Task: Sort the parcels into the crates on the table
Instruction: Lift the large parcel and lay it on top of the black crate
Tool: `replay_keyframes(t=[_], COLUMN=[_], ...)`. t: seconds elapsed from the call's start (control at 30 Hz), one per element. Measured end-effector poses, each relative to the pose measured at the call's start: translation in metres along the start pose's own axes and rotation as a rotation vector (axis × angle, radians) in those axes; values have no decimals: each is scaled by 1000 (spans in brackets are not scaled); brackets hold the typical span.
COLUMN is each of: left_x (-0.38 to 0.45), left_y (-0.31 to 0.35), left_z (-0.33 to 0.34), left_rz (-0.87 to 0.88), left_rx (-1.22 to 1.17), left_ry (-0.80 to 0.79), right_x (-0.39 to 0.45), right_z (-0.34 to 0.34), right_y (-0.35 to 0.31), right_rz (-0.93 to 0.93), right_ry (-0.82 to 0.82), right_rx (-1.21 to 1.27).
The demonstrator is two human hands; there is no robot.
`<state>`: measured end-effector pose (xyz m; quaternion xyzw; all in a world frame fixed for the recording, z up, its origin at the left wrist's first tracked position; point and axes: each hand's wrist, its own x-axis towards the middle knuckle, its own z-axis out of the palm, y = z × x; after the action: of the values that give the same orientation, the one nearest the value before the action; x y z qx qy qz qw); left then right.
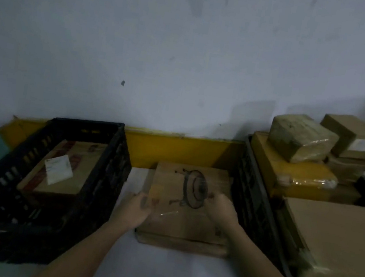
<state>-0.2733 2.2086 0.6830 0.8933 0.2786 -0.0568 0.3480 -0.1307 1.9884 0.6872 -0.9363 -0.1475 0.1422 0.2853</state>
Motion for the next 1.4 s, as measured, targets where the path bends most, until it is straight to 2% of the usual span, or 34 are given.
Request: replay_keyframes(t=[0.1, 0.17, 0.27, 0.43, 0.57, 0.67, 0.83, 0.93, 1.03, 1.13, 1.2, 1.3, 1.4], left_x=[8, 10, 14, -6, -27, -43, -58, -66, -73, -75, -70, -61, -57], left_y=[-16, -23, -33, -55, -71, -77, -82, -83, -79, -74, -67, -33, 24], left_z=[22, 36, 56, 87, 88, 88, 91, 99, 103, 94, 87, 73, 53], left_rz=[-12, 12, 43, 106, 67, 2, -284, -251, -244, -218, -180, -144, 2], left_rx=[-20, -39, 2, 73, 121, 19, -243, -323, -416, -528, -481, -293, -435], left_ry=[-51, -87, -122, 17, 161, 224, 226, 182, 206, 213, 165, 104, 79], right_x=[-4, -15, -20, -27, -37, -45, -67, -82, -94, -93, -93, -96, -106], right_z=[27, 40, 52, 58, 68, 73, 84, 88, 80, 63, 48, 32, 26], right_y=[40, 58, 71, 82, 102, 111, 118, 120, 110, 86, 63, 25, -17], right_rz=[174, 250, 99, 131, 273, 389, 452, 423, 345, 262, 213, 144, 115], right_ry=[-3, 16, -2, 23, -113, -143, -203, -198, -190, -102, -7, 100, 118], right_rx=[39, 182, 314, 454, 454, 530, 707, 724, 733, 754, 700, 405, 81])
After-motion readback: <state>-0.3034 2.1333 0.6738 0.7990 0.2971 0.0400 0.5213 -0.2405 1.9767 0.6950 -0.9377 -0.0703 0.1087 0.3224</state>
